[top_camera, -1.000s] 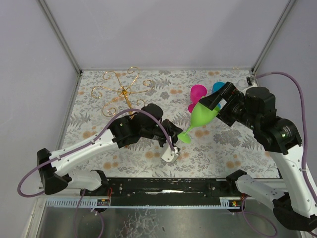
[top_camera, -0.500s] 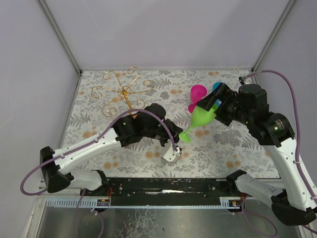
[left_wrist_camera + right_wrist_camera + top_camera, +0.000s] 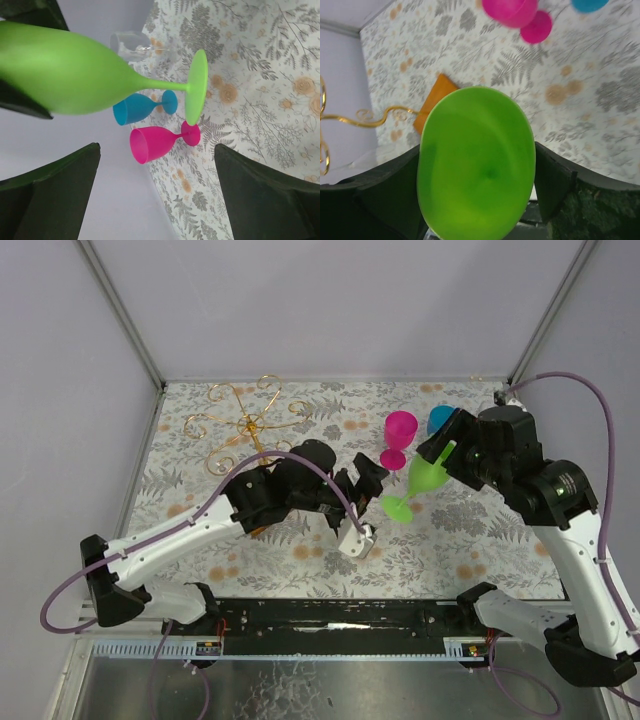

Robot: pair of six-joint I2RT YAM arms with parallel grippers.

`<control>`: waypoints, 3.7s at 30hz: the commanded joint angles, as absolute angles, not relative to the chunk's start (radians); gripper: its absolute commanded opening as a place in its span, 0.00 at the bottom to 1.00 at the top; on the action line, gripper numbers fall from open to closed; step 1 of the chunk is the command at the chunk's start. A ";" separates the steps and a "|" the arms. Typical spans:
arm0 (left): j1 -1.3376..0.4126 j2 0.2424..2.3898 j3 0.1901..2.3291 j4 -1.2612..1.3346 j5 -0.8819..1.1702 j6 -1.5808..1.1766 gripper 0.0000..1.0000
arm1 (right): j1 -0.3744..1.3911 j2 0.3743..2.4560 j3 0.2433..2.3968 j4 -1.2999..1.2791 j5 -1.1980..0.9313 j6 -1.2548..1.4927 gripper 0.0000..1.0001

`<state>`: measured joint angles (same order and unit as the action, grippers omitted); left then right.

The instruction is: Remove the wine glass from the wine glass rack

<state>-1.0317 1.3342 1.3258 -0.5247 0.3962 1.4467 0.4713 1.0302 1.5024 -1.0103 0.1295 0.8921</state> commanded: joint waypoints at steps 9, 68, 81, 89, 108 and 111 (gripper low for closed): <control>-0.952 1.488 1.839 -0.352 0.431 0.678 0.99 | 0.475 1.053 1.385 -0.719 0.570 0.566 0.74; 0.160 1.568 2.120 -0.007 0.854 -0.729 1.00 | 0.344 0.996 0.667 0.341 0.544 0.289 0.99; 0.396 1.500 2.024 -0.262 0.901 -0.592 0.99 | 0.342 1.289 1.590 -0.269 0.217 0.394 1.00; 0.560 1.303 1.807 -0.397 1.039 -0.626 0.98 | 0.342 1.469 1.756 -0.324 -0.077 0.576 0.99; 0.638 0.941 1.340 -0.748 1.127 -0.672 0.92 | 0.341 1.538 1.743 -0.391 -0.223 0.510 0.99; 0.638 0.899 1.315 -0.790 1.107 -0.679 0.92 | 0.341 1.539 1.741 -0.392 -0.235 0.507 0.99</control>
<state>0.6304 0.9611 1.3373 -0.7197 1.1160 -0.6559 0.3439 1.5368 1.7348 -0.3965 -0.1852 0.5301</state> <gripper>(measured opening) 0.927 0.993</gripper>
